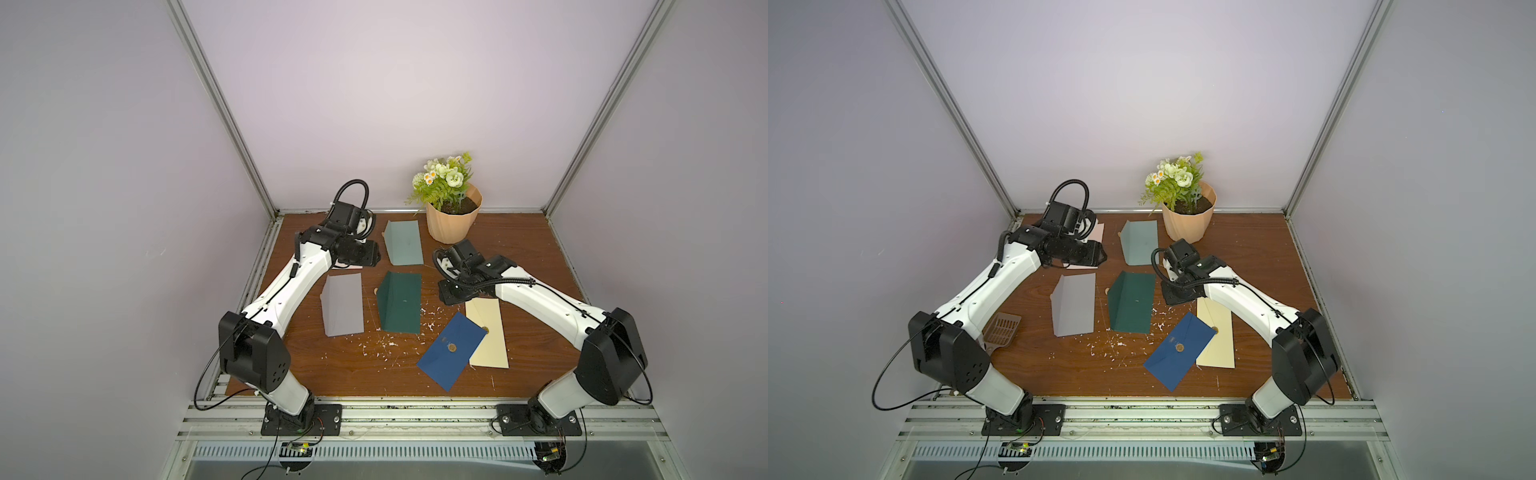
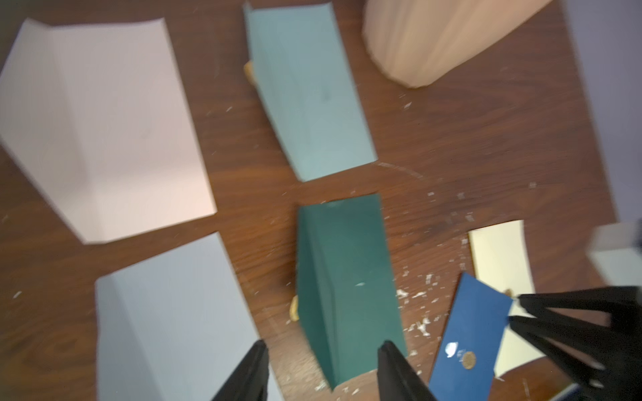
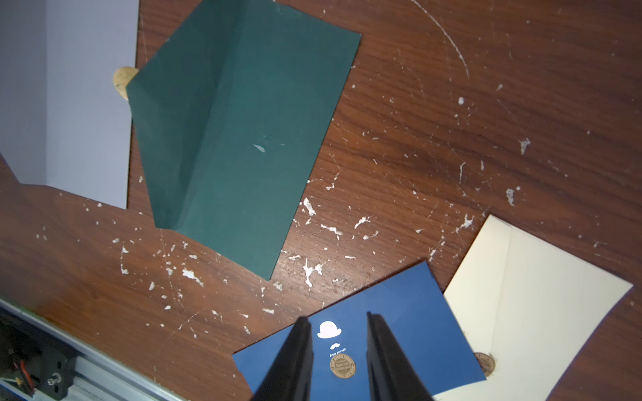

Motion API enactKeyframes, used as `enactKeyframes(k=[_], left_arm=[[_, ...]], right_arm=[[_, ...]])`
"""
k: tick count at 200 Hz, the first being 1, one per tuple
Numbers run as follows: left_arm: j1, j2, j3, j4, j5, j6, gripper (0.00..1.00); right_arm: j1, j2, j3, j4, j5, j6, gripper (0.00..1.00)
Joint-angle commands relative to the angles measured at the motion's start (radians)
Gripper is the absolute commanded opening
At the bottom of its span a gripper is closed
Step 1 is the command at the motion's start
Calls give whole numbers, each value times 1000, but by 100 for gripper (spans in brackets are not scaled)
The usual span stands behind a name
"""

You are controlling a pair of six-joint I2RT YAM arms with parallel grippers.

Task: Open the envelope
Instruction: Adjust the envelope at the center of the board.

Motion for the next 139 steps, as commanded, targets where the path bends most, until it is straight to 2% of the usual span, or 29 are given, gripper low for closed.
enactKeyframes(k=[1,30,65,101,139], left_arm=[[-61,63,-23,99,159,-58,57],[-125,157,-31,147,209,-64,56],[-146,246,-31,159,284,-47,55],[-153,320,-36,158,376,-11,55],[-165,355,-25,157,412,-1,54]], right_arm=[[-19,-51,-40,-55,7,80,36],[-63,-138,-172,-54,-50,200,36],[-113,-269,-352,23,-149,367,37],[-127,-359,-486,94,-168,511,38],[-127,-424,-623,149,-139,639,38]])
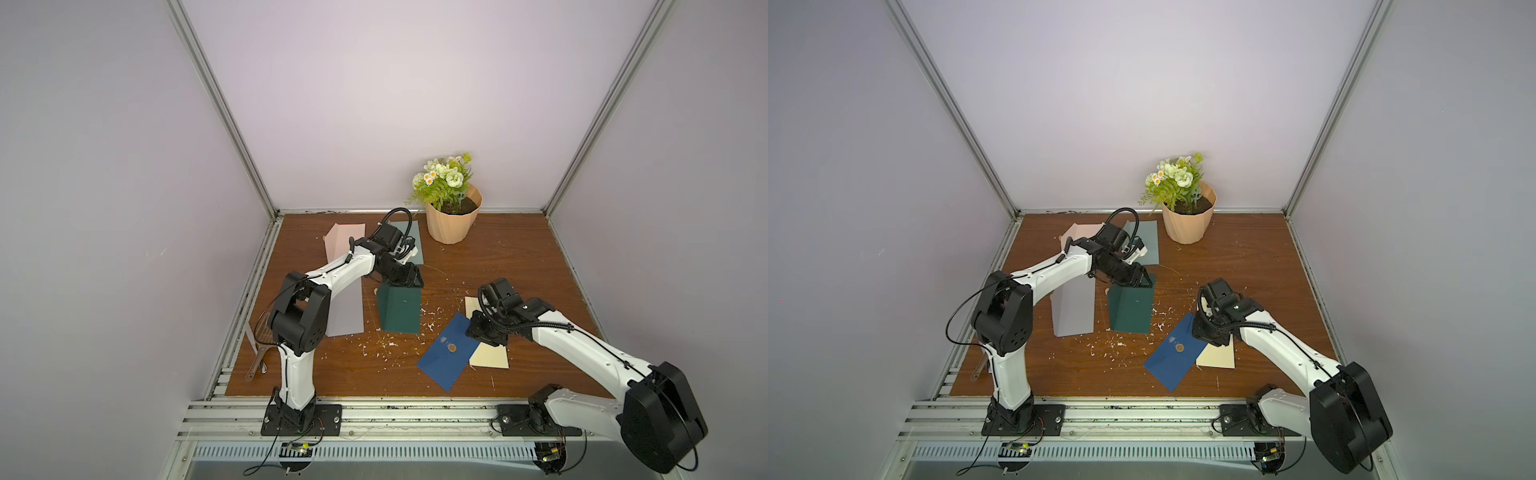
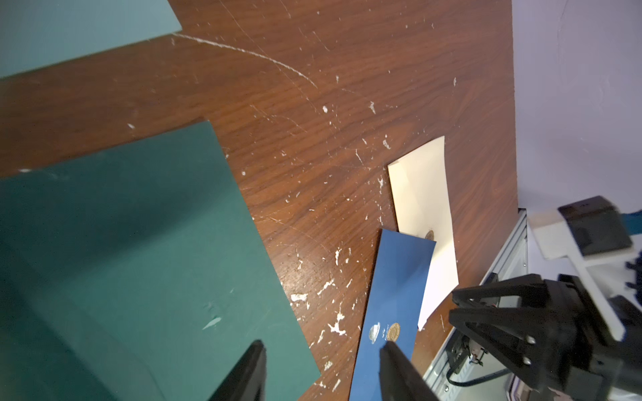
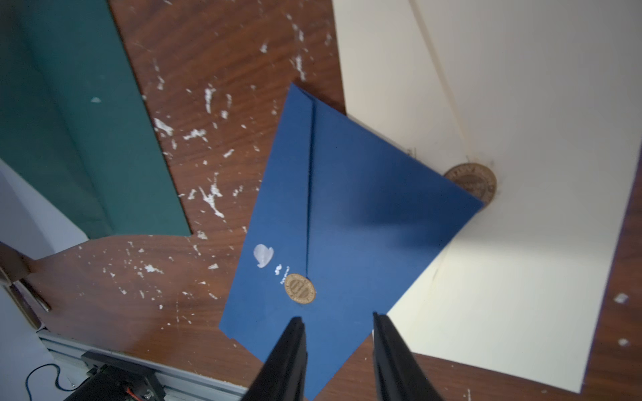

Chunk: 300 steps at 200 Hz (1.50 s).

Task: Open the envelope
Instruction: Adjust the envelope at the center of the board.

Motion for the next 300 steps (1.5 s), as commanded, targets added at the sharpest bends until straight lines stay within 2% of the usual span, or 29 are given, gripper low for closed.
enactKeyframes(k=[1,43,84,129,172,187,205,215,263,280,300], left_arm=[[-18,13,10,6,66,27,54],[-26,17,-11,6,103,43,54],[-28,11,-46,6,106,43,54],[-28,-10,-73,0,111,57,54],[-28,-21,-85,-42,95,104,54],[-28,-27,-88,-50,93,114,54],[-29,-35,-96,-51,92,123,54],[-29,-35,-100,-51,98,127,54],[-29,-15,-66,-51,129,133,53],[-33,-16,-54,-51,141,134,53],[-48,-22,-51,-51,183,142,53]], right_arm=[[-2,-42,-56,35,-1,146,38],[0,-126,-190,83,16,212,38],[-2,-106,-232,73,73,230,38],[-26,-107,-237,-27,203,289,36],[-74,-229,-280,-124,284,383,35],[-85,-284,-285,-177,319,415,36],[-91,-340,-293,-201,330,432,44],[-91,-360,-295,-205,329,444,46],[-91,-385,-179,-142,329,343,48],[-91,-324,-99,-93,344,271,48],[-91,-184,-5,-45,338,185,48]])
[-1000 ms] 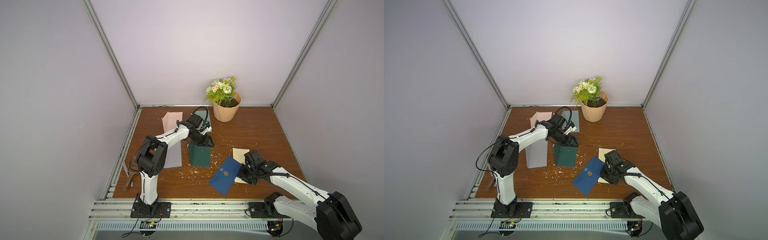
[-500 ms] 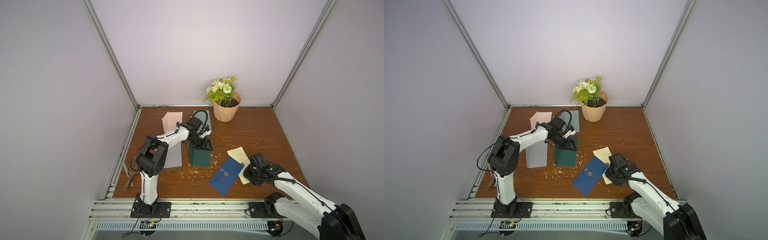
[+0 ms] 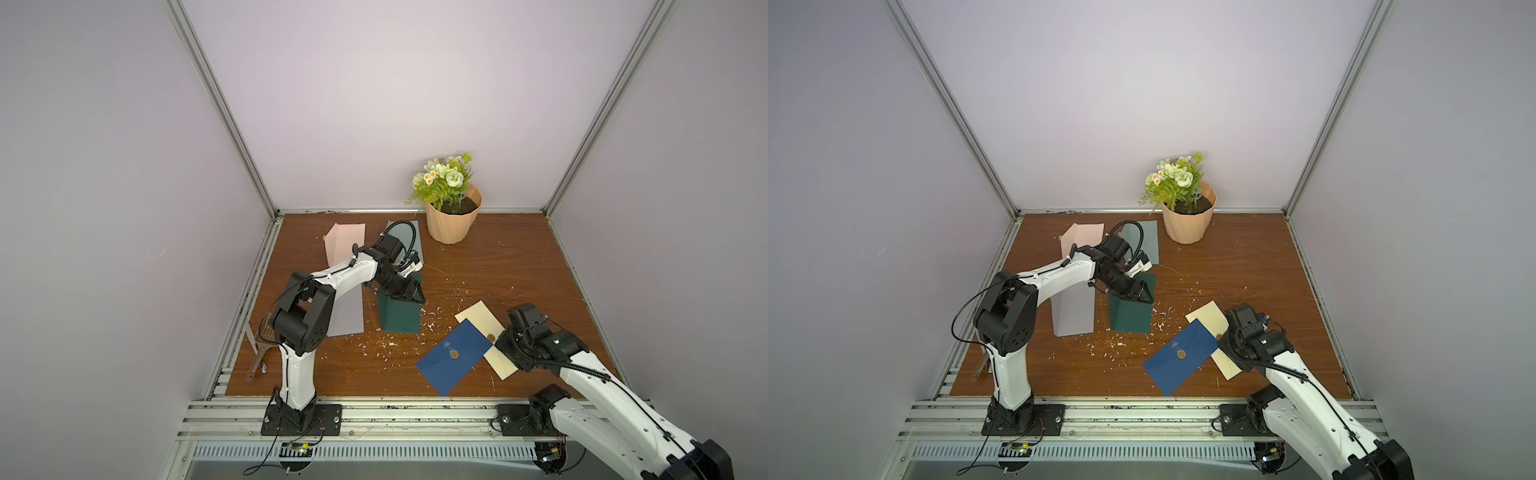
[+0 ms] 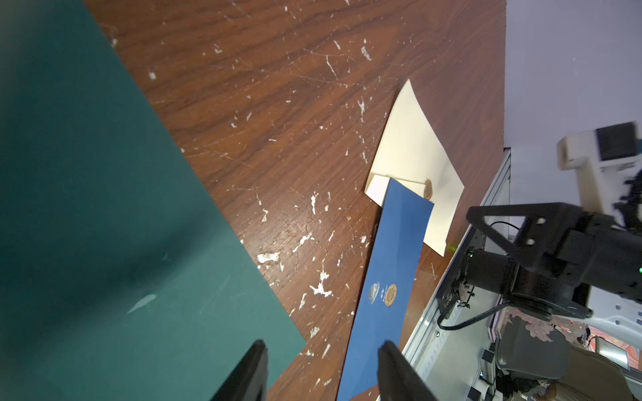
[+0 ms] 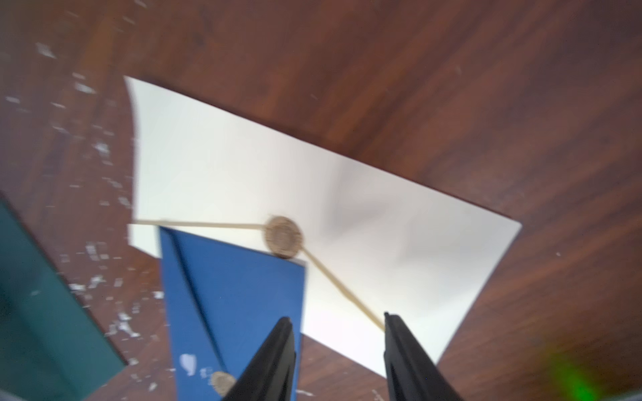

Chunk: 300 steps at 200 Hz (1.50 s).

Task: Open the envelope
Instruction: Adjust the envelope at the center of the board.

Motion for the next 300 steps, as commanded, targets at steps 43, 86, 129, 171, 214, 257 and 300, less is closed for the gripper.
enactKeyframes(k=[43,86,129,171,214,257,300], left_arm=[[-170,-6,7,-38,186,66,52],[-215,-16,-69,-40,186,60,50],[-225,3,-120,-40,168,55,49],[-271,42,-82,-40,213,62,48],[-290,123,-82,-41,218,54,47],[-291,179,-71,-42,198,39,47],[-291,235,-16,-81,150,37,47]], right_arm=[[-1,393,184,223,-68,-191,47],[-3,531,187,316,-117,-212,46],[-3,615,201,329,-115,-223,46],[-8,646,193,338,-117,-219,46],[-20,666,206,327,-104,-224,47],[-57,666,206,317,-100,-243,47],[-114,654,199,291,-88,-274,47]])
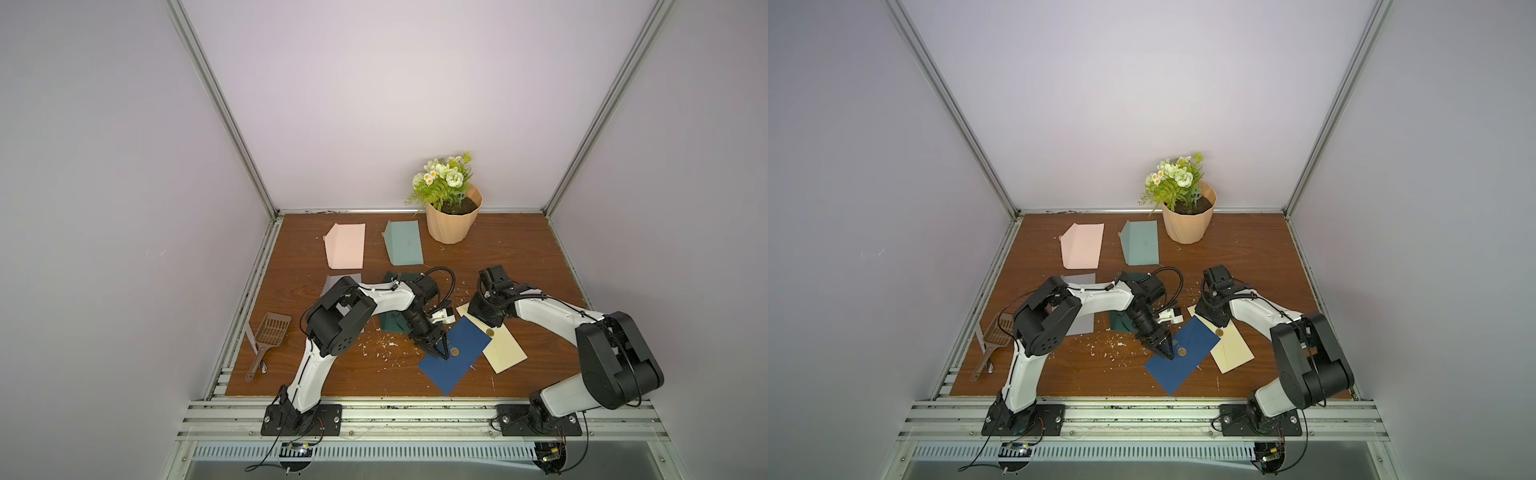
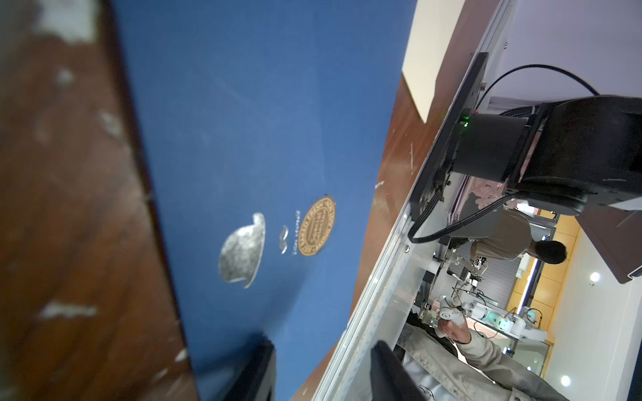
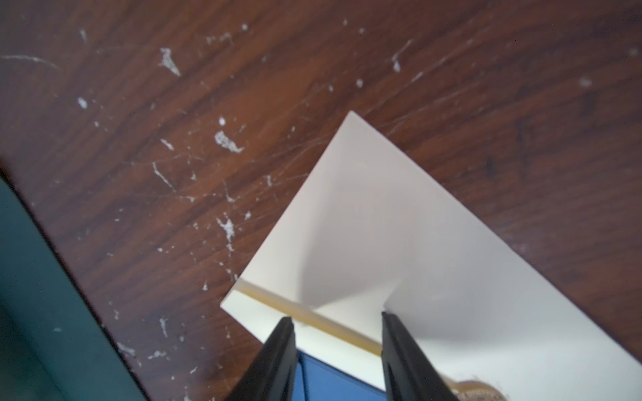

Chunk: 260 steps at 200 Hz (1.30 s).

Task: Open the envelope
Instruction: Adjust the envelope at the center of the board.

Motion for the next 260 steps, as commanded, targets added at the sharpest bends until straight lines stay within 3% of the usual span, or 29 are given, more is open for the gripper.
enactKeyframes(k=[1,144,200,229,260], left_arm=[[-6,51,29,-35,-66,13,47],[4,148,188,-82,-84,10,48],[2,176,241,-81,-90,3,48],[1,174,247,-82,-97,3,48],[1,172,249,-82,-105,5,47]], right_arm=[[-41,21,-18,-53,29,-31,47],[-373,-45,30,-193,163,-180,48],[-473,-141,12,-256,230,-189,48],[-471,-229,14,-213,79,-258,50],[-363,-286,31,-200,-35,-226,47]])
